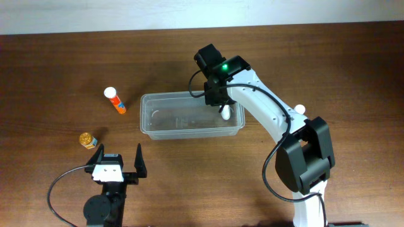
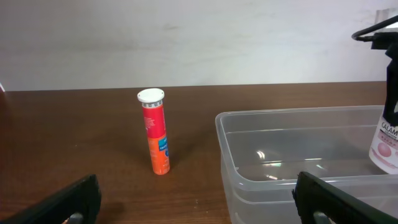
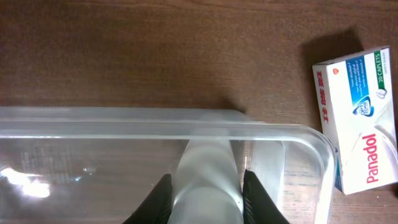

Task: Pack container
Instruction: 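Carry the spray bottle with the right gripper into the container's right end, then release the spray bottle and move the right gripper to the dark bottle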

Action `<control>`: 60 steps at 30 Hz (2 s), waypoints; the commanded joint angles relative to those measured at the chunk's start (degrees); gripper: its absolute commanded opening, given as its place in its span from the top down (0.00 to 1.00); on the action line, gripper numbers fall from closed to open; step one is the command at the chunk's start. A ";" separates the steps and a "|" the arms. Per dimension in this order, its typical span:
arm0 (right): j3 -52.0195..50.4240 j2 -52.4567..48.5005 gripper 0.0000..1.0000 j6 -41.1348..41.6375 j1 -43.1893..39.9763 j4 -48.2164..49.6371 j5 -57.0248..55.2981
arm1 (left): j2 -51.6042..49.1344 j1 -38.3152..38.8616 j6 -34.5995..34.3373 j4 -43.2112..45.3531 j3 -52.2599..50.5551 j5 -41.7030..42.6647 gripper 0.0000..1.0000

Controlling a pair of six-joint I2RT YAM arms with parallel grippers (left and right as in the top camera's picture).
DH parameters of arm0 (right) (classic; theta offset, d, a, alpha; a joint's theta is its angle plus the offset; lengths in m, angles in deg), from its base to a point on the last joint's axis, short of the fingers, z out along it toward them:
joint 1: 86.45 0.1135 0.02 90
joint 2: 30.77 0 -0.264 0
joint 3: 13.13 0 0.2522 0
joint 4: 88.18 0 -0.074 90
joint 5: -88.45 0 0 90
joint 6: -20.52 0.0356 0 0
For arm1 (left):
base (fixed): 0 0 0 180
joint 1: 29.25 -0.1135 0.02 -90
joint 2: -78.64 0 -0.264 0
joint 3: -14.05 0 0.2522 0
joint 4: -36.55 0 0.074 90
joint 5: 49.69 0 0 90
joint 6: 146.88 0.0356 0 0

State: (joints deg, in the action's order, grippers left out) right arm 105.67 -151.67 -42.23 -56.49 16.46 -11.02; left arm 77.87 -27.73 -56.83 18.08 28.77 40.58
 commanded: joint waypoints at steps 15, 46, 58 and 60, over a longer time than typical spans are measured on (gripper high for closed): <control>-2.16 1.49 0.45 0.63 -0.85 1.64 -1.62 | 0.42 -0.20 0.87 0.04 -0.44 0.85 0.01; 36.85 1.73 0.11 -3.23 -12.35 -35.41 -1.55 | 0.42 -0.20 0.85 0.04 -0.44 0.85 0.00; 30.62 4.07 0.10 -10.73 -25.83 -35.76 5.62 | 0.42 -0.20 0.85 0.04 -0.44 0.85 0.01; 25.86 6.54 0.09 -10.71 -27.28 -35.76 3.43 | 0.42 -0.20 0.85 0.04 -0.44 0.85 0.01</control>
State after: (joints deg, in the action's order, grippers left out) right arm 136.86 -149.79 -51.85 -81.45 -18.93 -5.56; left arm 77.91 -27.73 -56.83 18.08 28.77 40.58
